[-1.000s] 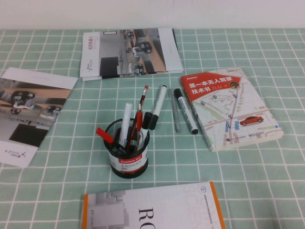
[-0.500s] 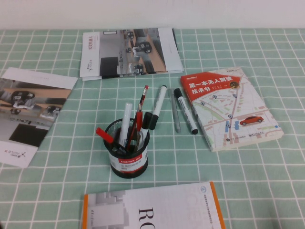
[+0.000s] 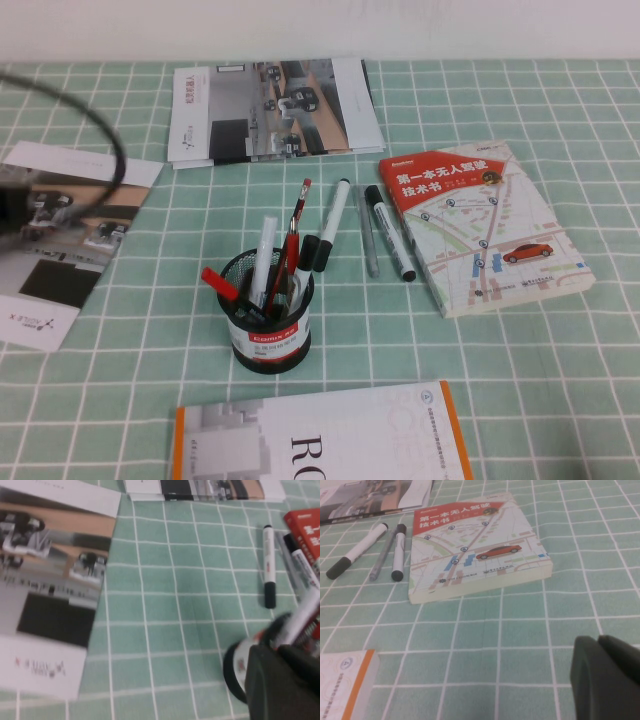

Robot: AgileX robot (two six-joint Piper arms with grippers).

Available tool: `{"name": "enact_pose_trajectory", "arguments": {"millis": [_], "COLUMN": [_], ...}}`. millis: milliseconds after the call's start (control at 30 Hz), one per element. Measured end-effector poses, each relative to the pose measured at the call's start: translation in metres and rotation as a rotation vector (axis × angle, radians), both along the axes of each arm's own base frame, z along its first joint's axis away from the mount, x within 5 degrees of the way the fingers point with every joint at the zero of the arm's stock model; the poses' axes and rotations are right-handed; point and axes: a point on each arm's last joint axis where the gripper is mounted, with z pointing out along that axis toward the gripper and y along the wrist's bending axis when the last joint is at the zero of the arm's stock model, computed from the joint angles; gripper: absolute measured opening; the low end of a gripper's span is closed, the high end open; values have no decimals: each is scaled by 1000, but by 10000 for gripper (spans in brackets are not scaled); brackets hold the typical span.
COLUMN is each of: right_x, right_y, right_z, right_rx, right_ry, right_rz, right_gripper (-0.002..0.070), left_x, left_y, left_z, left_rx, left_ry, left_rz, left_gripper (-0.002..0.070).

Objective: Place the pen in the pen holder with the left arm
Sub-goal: Pick up the pen on the table

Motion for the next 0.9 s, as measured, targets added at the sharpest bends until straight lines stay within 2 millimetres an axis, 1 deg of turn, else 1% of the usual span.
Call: {"name": "enact_pose_trajectory", "arguments": {"millis": [100, 200, 267, 367, 567, 667, 700, 767, 867, 900], "right_x": [0, 0, 0, 0, 0, 0, 0, 0, 0, 0], "right_y": [0, 0, 0, 0, 0, 0, 0, 0, 0, 0], "right_z": [0, 0, 0, 0, 0, 0, 0, 0, 0, 0], "right_rx": [0, 0, 0, 0, 0, 0, 0, 0, 0, 0], "right_ry": [0, 0, 0, 0, 0, 0, 0, 0, 0, 0], "right_rz": [0, 0, 0, 0, 0, 0, 0, 0, 0, 0], "right_gripper": [-20, -20, -20, -20, -20, -20, -20, -20, -20, -20], "left_x": [37, 71, 94, 124, 168, 187, 192, 201, 218, 223], "left_y": [-3, -14, -28, -57, -114, -137, -143, -154, -169, -174], "left_z": [8, 13, 13, 8, -9, -22, -22, -28, -40, -48], "left_rx": [25, 56, 87, 133, 210, 236, 240, 247, 258, 259], "left_ry": [49, 90, 118, 151, 212, 247, 248, 272, 296, 308], "left_rz": [-37, -100, -155, -239, -368, -417, -429, -447, -473, -478], "left_gripper": [-4, -4, -4, -4, -4, -4, -4, -4, -4, -4]}}
